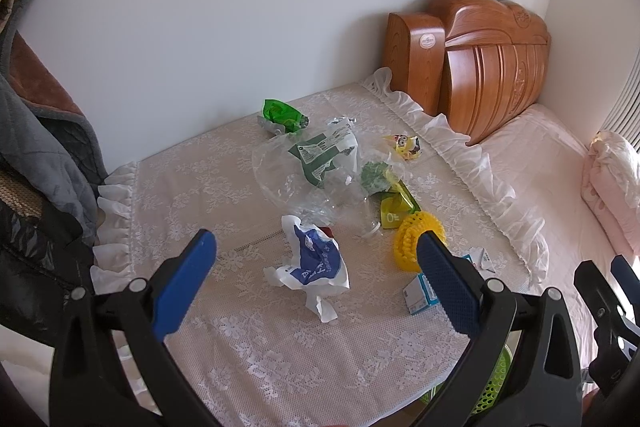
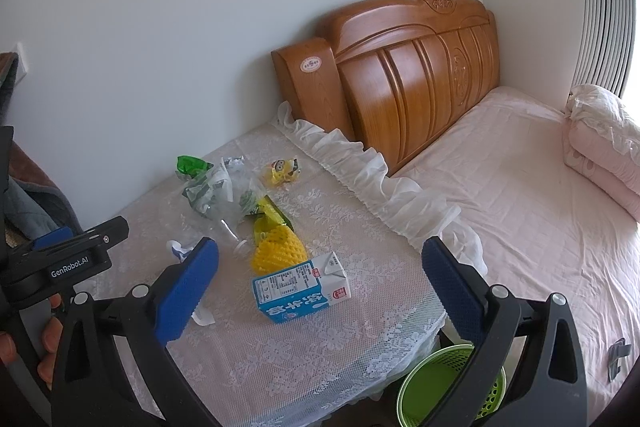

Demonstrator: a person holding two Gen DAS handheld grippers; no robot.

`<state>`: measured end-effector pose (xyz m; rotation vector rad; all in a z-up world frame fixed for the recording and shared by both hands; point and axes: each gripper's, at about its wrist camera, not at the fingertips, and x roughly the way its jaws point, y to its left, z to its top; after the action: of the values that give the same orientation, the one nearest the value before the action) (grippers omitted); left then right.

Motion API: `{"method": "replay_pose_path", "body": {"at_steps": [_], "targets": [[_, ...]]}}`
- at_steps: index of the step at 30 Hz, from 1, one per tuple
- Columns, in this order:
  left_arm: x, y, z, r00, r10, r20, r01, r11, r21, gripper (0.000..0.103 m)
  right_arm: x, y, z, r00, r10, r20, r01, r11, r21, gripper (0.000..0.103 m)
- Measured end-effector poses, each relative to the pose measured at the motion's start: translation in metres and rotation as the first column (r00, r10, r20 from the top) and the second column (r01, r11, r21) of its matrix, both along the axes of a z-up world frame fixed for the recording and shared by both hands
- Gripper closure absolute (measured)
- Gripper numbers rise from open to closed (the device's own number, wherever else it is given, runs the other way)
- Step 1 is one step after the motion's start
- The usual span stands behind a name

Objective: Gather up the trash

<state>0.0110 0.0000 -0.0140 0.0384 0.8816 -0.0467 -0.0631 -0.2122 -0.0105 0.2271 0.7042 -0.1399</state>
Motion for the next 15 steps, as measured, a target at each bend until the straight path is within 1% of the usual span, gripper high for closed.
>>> {"method": "replay_pose_path", "body": {"at_steps": [15], "targets": [[0.0044, 0.0026, -0.001, 1.0, 0.002, -0.01, -0.002, 1.0, 0.0, 0.007, 0.0024, -0.0007, -0.0036, 1.0, -0.001, -0.007, 0.001, 1.0, 0.003, 0.002]]}}
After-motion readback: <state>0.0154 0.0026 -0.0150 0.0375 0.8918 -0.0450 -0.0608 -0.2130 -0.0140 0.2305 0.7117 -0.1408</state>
